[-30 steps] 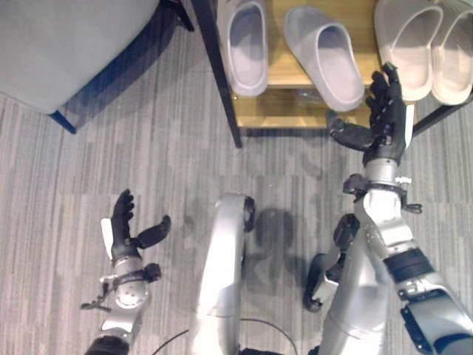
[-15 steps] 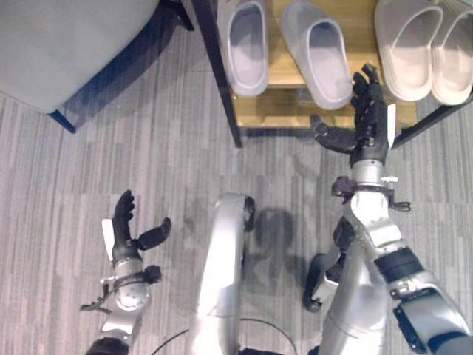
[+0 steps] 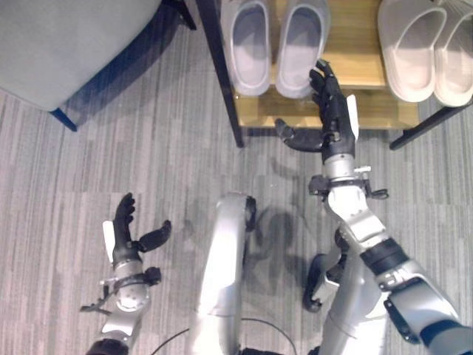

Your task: Arrange the slippers neatly on the shoe rack.

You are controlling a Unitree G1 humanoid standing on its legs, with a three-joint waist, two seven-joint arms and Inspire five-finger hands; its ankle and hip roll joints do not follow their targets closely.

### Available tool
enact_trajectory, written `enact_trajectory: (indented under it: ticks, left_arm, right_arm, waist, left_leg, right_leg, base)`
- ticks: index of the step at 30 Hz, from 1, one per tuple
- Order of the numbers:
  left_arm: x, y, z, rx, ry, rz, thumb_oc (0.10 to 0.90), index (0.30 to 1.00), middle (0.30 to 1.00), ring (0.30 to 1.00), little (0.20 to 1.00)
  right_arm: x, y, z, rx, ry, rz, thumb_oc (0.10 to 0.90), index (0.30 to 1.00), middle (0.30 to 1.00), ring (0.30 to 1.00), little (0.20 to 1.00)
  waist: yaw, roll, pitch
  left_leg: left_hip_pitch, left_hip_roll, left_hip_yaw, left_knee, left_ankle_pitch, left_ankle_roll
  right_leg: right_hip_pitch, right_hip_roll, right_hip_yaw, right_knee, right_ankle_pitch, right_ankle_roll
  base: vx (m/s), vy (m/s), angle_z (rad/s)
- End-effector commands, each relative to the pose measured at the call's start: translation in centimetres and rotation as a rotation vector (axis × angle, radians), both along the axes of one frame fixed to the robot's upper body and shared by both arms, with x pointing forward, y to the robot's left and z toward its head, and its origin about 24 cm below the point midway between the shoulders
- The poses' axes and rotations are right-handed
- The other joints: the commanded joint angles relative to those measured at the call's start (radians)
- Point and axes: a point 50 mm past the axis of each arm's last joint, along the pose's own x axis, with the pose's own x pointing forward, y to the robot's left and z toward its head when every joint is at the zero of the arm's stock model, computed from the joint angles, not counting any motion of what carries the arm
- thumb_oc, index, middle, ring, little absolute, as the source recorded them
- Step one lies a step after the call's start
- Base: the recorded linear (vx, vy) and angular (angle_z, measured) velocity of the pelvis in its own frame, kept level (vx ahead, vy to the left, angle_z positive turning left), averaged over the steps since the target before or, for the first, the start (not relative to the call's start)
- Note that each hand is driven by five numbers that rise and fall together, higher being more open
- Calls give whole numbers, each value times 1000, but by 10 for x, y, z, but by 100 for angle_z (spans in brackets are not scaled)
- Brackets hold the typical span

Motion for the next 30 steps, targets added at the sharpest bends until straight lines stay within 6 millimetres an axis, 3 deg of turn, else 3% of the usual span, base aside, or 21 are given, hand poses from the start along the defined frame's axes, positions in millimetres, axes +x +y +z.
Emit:
enact_trajectory:
  ticks: [1, 4, 6, 10, 14, 17, 21, 25, 30]
  left_arm:
    - [-1, 12, 21, 82, -93, 4, 800, 900, 900, 900, 900]
    - [-2, 14, 19, 84, -82, 13, 800, 900, 900, 900, 900]
    - [-6, 15, 15, 101, -64, 20, 800, 900, 900, 900, 900]
    - [-5, 11, 14, 143, -49, -4, 800, 900, 900, 900, 900]
    - [-1, 9, 16, 153, -50, -31, 800, 900, 900, 900, 900]
    - [0, 9, 17, 151, -53, -39, 800, 900, 900, 900, 900]
    - [4, 13, 22, 144, -66, -59, 800, 900, 900, 900, 900]
    - [5, 18, 20, 135, -43, -58, 800, 900, 900, 900, 900]
    - [4, 20, 13, 123, -7, -62, 800, 900, 900, 900, 900]
  right_arm:
    - [-21, 28, 77, 16, -345, 127, 800, 900, 900, 900, 900]
    - [-29, 16, 80, 44, -396, 84, 800, 900, 900, 900, 900]
    - [-42, -3, 89, 3, -511, -40, 800, 900, 900, 900, 900]
    - [-42, -18, 98, 42, -555, -146, 800, 900, 900, 900, 900]
    - [-27, -18, 121, 49, -547, -178, 800, 900, 900, 900, 900]
    - [-20, -16, 127, 40, -534, -182, 800, 900, 900, 900, 900]
    - [1, -4, 151, 13, -477, -165, 800, 900, 900, 900, 900]
    - [16, 15, 152, -9, -389, -129, 800, 900, 900, 900, 900]
    - [27, 23, 146, 30, -307, -120, 800, 900, 900, 900, 900]
  waist:
    - [49, 0, -29]
    - [45, -5, -29]
    - [35, -12, -29]
    - [37, -10, -29]
    - [51, -3, -29]
    - [55, 2, -29]
    - [82, 22, -29]
    - [100, 21, -29]
    - [107, 25, -29]
  left_leg:
    - [18, -16, -99, -14, -77, 30]
    - [18, -17, -96, -15, -77, 30]
    - [18, -20, -94, -17, -77, 31]
    - [18, -22, -100, -9, -77, 32]
    - [18, -24, -102, -3, -76, 29]
    - [18, -23, -105, -4, -76, 28]
    - [18, -21, -107, -4, -76, 25]
    - [18, -17, -102, -8, -80, 21]
    - [18, -15, -96, -13, -85, 22]
  right_leg:
    - [-45, -28, 47, -51, 96, -96]
    - [-45, -30, 49, -52, 95, -95]
    - [-45, -29, 49, -53, 93, -94]
    - [-45, -30, 43, -49, 93, -94]
    - [-45, -32, 43, -42, 96, -95]
    - [-45, -32, 41, -44, 97, -95]
    - [-45, -36, 39, -42, 100, -93]
    - [-45, -40, 49, -40, 101, -92]
    - [-45, -43, 55, -45, 104, -94]
  base:
    - [0, 0, 0]
    - [0, 0, 0]
    - [0, 0, 0]
    - [0, 0, 0]
    - [0, 0, 0]
    - [0, 0, 0]
    - [-1, 18, -1]
    - [0, 0, 0]
    - [-2, 21, 0]
